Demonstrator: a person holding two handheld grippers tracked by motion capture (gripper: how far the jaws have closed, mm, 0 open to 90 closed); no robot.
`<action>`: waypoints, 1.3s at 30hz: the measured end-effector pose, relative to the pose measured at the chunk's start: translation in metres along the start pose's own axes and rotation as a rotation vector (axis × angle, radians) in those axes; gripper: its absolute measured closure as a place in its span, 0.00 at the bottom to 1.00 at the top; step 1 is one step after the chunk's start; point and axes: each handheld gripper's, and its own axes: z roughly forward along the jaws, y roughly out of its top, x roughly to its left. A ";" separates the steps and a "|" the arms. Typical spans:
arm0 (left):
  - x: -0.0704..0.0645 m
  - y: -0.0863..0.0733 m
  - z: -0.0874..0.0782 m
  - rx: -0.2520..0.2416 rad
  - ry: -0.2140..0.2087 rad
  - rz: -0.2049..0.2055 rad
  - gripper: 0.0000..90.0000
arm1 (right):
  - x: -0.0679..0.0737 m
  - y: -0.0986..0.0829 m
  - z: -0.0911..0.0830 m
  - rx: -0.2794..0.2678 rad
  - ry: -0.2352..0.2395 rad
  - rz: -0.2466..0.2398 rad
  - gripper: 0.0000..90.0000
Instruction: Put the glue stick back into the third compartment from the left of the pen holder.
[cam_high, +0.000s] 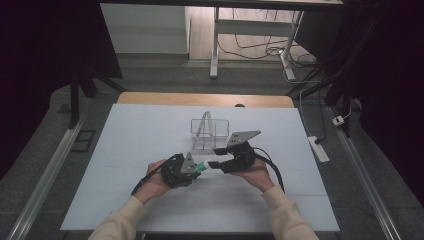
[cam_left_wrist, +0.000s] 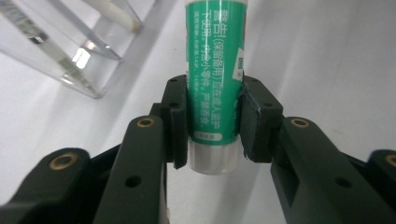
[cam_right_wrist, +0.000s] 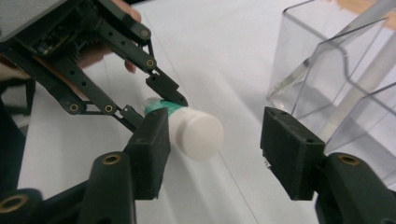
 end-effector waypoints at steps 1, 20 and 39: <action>0.001 -0.001 -0.001 -0.011 0.002 -0.015 0.73 | -0.001 0.000 -0.001 -0.012 -0.004 0.007 0.45; 0.011 -0.004 -0.014 -0.158 0.044 -0.139 0.73 | -0.006 -0.009 -0.002 -0.111 -0.012 0.103 0.38; -0.003 0.007 0.000 -0.167 0.020 -0.112 0.73 | 0.002 -0.006 0.007 -0.188 0.098 0.141 0.68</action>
